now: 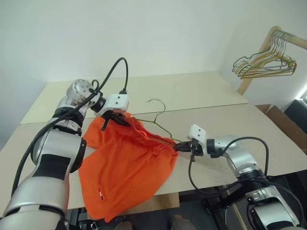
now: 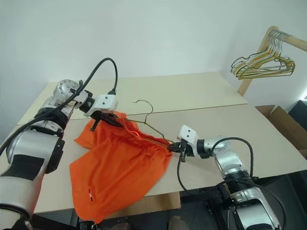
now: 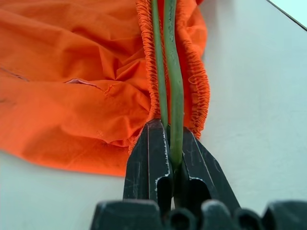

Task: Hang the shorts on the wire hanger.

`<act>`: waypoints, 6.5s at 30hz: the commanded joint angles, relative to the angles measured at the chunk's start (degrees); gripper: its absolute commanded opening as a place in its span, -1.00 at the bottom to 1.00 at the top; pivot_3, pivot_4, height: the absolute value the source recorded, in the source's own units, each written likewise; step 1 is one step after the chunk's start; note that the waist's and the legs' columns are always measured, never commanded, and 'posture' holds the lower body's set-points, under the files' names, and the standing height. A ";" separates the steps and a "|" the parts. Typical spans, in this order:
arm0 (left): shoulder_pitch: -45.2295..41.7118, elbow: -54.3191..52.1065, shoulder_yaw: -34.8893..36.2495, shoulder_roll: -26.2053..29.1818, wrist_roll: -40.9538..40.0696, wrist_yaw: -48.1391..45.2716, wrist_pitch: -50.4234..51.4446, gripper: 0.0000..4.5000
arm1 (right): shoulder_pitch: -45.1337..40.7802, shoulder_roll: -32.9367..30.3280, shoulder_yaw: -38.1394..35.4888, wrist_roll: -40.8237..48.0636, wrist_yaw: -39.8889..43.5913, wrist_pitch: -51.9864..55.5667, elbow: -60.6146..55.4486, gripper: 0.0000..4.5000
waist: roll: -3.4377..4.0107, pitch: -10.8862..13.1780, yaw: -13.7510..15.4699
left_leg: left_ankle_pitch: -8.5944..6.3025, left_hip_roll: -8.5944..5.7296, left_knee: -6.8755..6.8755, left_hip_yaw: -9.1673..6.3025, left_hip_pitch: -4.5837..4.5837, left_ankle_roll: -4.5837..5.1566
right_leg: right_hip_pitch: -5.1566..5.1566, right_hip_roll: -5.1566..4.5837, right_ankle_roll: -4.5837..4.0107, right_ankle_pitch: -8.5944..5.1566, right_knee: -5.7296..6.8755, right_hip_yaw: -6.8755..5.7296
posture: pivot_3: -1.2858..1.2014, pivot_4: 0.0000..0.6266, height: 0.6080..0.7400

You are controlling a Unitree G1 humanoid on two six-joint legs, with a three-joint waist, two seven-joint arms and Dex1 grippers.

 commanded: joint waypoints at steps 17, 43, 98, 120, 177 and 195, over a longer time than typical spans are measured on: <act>-1.35 -0.65 6.05 1.59 -1.88 2.87 -2.79 -1.00 | 4.40 -8.87 -11.94 9.20 1.22 8.40 -2.69 0.72 | 0.00 0.00 0.16 | 0.00 -0.01 0.00 -0.01 0.00 0.00 | 0.04 -0.01 0.00 0.00 -0.04 -0.01 | 0.00 -1.00 1.00; -1.02 -0.69 8.25 1.78 -1.40 4.08 -2.88 -1.00 | 3.15 10.47 -8.56 11.61 -8.98 15.42 1.35 0.72 | 0.00 0.00 -0.75 | 0.01 -0.04 0.01 -0.11 0.07 0.01 | 0.03 0.07 -0.03 0.02 0.09 0.06 | 0.01 -1.00 1.00; 1.12 -1.61 4.11 5.55 -0.22 6.05 -11.98 -1.00 | -14.69 -12.91 -1.77 4.88 9.29 11.26 -2.04 -0.99 | 0.01 0.00 -1.48 | 0.01 -0.03 0.05 -0.12 0.08 0.01 | 0.00 0.06 -0.03 0.02 0.11 0.06 | 0.00 -1.00 1.00; 8.19 -4.98 8.06 4.22 -2.95 16.42 -11.58 -1.00 | -27.01 -5.75 1.51 -0.59 7.90 9.88 -2.21 -0.99 | 0.02 0.00 -0.20 | 0.01 -0.04 0.04 -0.12 0.03 0.00 | -0.07 -0.01 -0.06 0.05 0.19 0.00 | 0.02 -1.00 1.00; 8.60 -5.10 9.92 1.93 -5.80 15.92 -9.23 -1.00 | -22.41 -7.01 -1.91 -5.84 1.21 -14.60 7.51 0.07 | 0.01 0.00 -0.11 | 0.01 -0.04 0.03 -0.11 0.07 0.00 | 0.01 -0.01 -0.09 0.06 0.11 -0.03 | 0.01 -1.00 1.00; -1.11 -4.62 17.67 0.64 -14.40 8.91 -2.50 -1.00 | -31.37 -6.46 -3.25 -3.48 6.06 -14.79 15.53 0.07 | 0.02 0.01 -0.31 | 0.01 -0.05 0.01 -0.10 0.02 0.00 | -0.02 -0.01 -0.08 0.06 0.07 -0.02 | 0.00 -1.00 1.00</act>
